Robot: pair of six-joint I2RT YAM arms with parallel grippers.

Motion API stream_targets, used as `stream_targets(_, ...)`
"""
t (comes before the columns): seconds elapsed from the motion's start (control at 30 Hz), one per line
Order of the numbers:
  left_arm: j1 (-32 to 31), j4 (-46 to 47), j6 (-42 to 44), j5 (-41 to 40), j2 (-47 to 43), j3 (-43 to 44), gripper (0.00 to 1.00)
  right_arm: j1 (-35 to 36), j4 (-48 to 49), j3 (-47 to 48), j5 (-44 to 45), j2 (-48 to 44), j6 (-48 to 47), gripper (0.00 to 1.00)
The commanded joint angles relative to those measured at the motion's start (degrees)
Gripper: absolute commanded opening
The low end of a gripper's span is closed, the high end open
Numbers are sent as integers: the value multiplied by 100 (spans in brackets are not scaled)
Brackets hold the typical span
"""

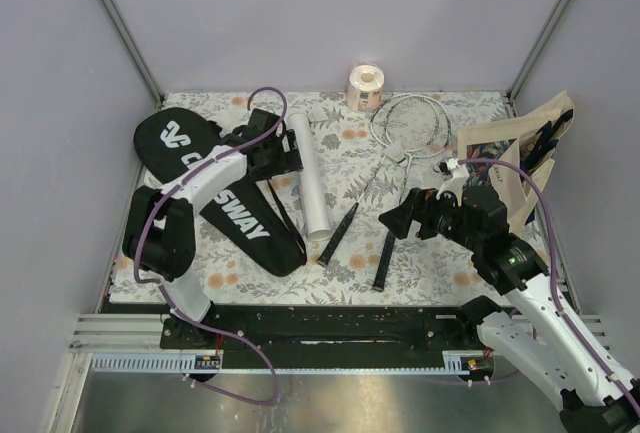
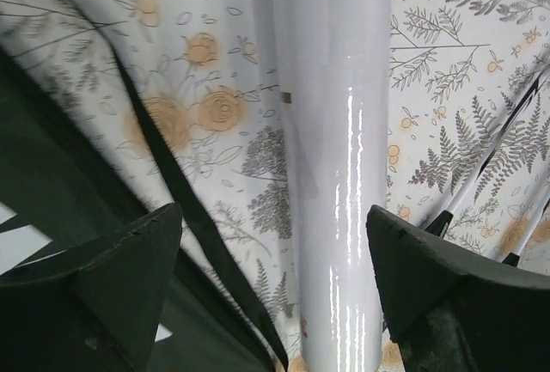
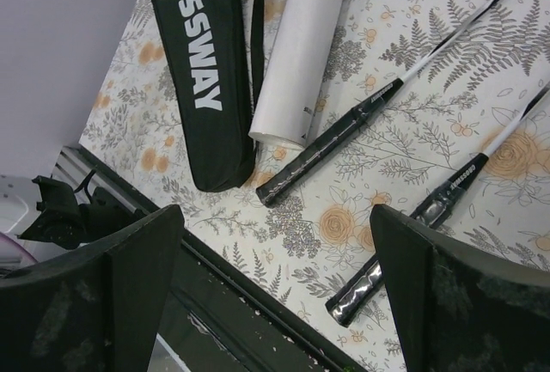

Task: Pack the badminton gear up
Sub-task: Open the lid of the shuttle tube.

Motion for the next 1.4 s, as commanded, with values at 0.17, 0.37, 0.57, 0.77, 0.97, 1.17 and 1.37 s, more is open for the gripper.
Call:
stream_targets(0.17, -157, 898, -131, 564, 950, 441, 91, -22, 553, -139, -544, -49, -222, 99)
stream_targets(0.37, -210, 1179, -34, 784, 1267, 327, 91, -22, 588, -183, -544, -31, -187, 100)
stream_targets(0.57, -228, 1233, -34, 811, 1522, 309, 91, -22, 606, -192, -527, 39, -134, 99)
stream_targets(0.77, -245, 1136, -8, 714, 1619, 291, 86, -22, 641, -183, -492, 101, -55, 99)
stream_targets(0.97, -245, 978, -86, 670, 1470, 291, 76, -22, 649, -192, -474, 206, 85, 99)
stream_targets(1.17, -245, 864, -244, 863, 890, 265, 68, -22, 641, -174, -395, 206, 147, 97)
stream_targets(1.37, -237, 828, -578, 785, -58, 107, 67, -22, 816, -113, -290, 145, 182, 93)
